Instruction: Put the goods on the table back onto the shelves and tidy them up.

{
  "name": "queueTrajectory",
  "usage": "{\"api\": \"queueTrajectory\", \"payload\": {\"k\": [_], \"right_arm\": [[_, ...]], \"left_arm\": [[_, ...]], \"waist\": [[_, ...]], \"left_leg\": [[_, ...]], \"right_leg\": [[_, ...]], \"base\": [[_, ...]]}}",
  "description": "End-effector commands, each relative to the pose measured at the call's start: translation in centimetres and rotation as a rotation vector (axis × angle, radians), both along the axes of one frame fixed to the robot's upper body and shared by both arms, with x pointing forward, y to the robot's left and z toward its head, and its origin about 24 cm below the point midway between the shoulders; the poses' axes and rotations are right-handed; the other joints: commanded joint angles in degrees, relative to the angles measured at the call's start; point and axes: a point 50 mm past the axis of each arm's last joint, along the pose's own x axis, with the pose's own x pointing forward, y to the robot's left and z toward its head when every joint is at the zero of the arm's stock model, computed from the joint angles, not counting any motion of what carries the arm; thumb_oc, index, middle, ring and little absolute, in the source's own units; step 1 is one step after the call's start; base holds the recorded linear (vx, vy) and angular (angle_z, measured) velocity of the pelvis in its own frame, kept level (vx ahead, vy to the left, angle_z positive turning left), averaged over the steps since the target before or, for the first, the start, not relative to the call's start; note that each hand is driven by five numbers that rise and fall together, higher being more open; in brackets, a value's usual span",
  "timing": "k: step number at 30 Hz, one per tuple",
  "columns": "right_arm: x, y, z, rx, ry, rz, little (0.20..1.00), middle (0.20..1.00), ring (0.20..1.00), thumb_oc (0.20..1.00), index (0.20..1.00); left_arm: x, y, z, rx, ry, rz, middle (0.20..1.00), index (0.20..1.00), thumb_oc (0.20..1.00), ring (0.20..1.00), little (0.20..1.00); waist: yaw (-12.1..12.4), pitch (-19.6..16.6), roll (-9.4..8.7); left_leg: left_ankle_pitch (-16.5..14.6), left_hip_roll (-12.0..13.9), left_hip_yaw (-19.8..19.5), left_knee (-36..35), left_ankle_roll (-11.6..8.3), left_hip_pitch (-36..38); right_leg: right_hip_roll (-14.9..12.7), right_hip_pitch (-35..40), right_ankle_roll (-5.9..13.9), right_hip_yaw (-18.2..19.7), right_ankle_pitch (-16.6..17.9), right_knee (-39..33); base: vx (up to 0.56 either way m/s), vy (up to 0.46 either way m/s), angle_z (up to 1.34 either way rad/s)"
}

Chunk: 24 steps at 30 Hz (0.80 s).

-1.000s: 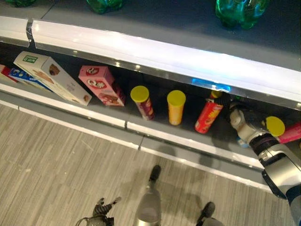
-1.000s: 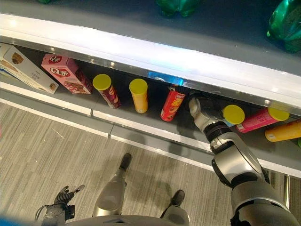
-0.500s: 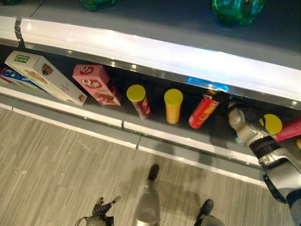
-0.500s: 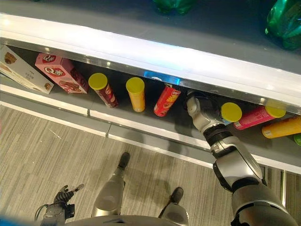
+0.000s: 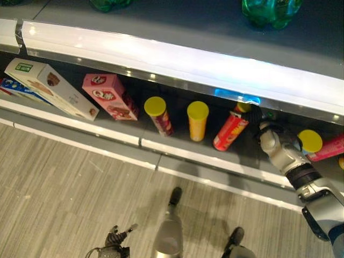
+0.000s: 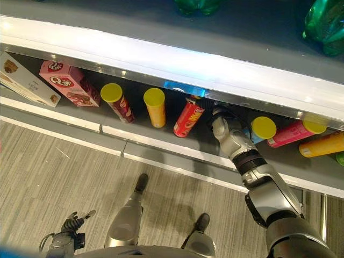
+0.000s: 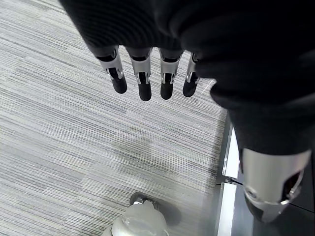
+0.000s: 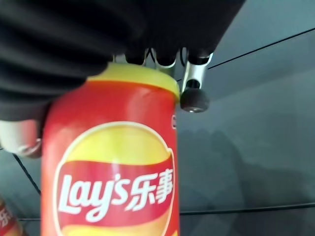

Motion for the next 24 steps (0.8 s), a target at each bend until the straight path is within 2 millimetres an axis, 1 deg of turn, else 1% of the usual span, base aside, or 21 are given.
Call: {"api": "queueTrajectory", "payload": {"k": [1, 4, 16, 24], "right_arm": [[-0.4, 0.6, 3.2, -0.026, -0.143, 0.065, 0.200, 0.200, 0.200, 0.200, 0.200], [-0.2, 0.6, 3.5, -0.045, -0.146, 0.063, 0.200, 0.200, 0.200, 0.200, 0.200], [0.5, -0.4, 5.8, -0.123, -0.200, 0.023, 0.200, 0.200, 0.200, 0.200, 0.200], [0.6, -0.9, 6.2, -0.154, -0.212, 0.003, 0.200, 0.200, 0.200, 0.200, 0.200]], "left_arm": [[-0.5, 1.2, 0.2, 0.056, 0.036, 0.007, 1.000, 1.000, 1.000, 1.000, 1.000], [-0.5, 1.2, 0.2, 0.058, 0.033, 0.004, 1.000, 1.000, 1.000, 1.000, 1.000], [-0.1, 1.6, 0.5, 0.067, 0.022, -0.007, 1.000, 1.000, 1.000, 1.000, 1.000], [-0.1, 1.6, 0.4, 0.066, 0.024, -0.007, 1.000, 1.000, 1.000, 1.000, 1.000]], "waist": [[-0.56, -0.99, -0.79], [-0.47, -0.99, -0.91], [-0.11, -0.47, -1.15], [-0.02, 0.08, -0.77]], "left_leg": [[-12.08, 4.80, 2.28, 7.57, -0.20, 2.58], [-12.03, 4.78, 2.28, 7.56, -0.26, 2.52], [-11.81, 4.93, 1.91, 7.74, -0.45, 2.01], [-11.63, 4.90, 1.64, 7.84, -0.47, 1.54]], "right_leg": [[-6.44, -3.81, 1.06, 4.42, -5.50, 10.14], [-6.38, -3.86, 1.06, 4.52, -5.51, 10.14], [-6.42, -4.44, 1.02, 4.65, -5.69, 10.69], [-6.45, -4.92, 0.94, 4.67, -5.86, 11.14]], "base": [[0.00, 0.000, 0.00], [0.00, 0.000, 0.00], [0.00, 0.000, 0.00], [0.00, 0.000, 0.00]]}}
